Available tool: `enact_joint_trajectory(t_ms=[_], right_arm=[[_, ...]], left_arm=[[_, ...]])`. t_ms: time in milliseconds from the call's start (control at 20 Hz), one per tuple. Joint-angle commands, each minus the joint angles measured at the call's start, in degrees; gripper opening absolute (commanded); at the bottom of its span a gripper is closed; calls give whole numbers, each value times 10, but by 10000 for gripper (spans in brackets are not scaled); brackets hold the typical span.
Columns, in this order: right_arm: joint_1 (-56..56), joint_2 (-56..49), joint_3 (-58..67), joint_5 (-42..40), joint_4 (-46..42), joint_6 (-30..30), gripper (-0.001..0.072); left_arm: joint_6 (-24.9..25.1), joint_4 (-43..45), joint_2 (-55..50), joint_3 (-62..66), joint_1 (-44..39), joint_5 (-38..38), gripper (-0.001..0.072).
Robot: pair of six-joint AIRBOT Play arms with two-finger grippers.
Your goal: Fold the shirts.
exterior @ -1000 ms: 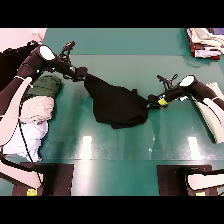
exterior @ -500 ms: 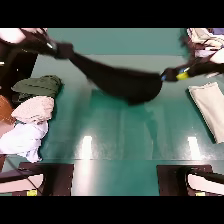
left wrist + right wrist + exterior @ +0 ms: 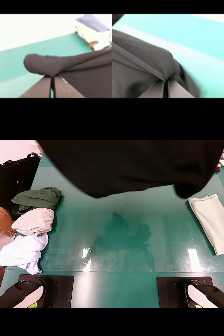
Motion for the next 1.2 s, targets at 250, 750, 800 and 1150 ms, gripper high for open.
enact_joint_trajectory(t_ms=[250,750,800,1150], right_arm=[[83,5,-217,84,-6,58,16],[193,-154,-467,-160,-6,57,269],[188,-172,-445,-152,-6,57,471],[96,-135,-356,-40,-92,42,483]], left_arm=[[-16,-27,-31,-144,1,-127,24],[15,-14,-57,-558,1,63,25],[15,-10,-57,-558,1,64,25],[15,-5,-57,-555,1,61,25]])
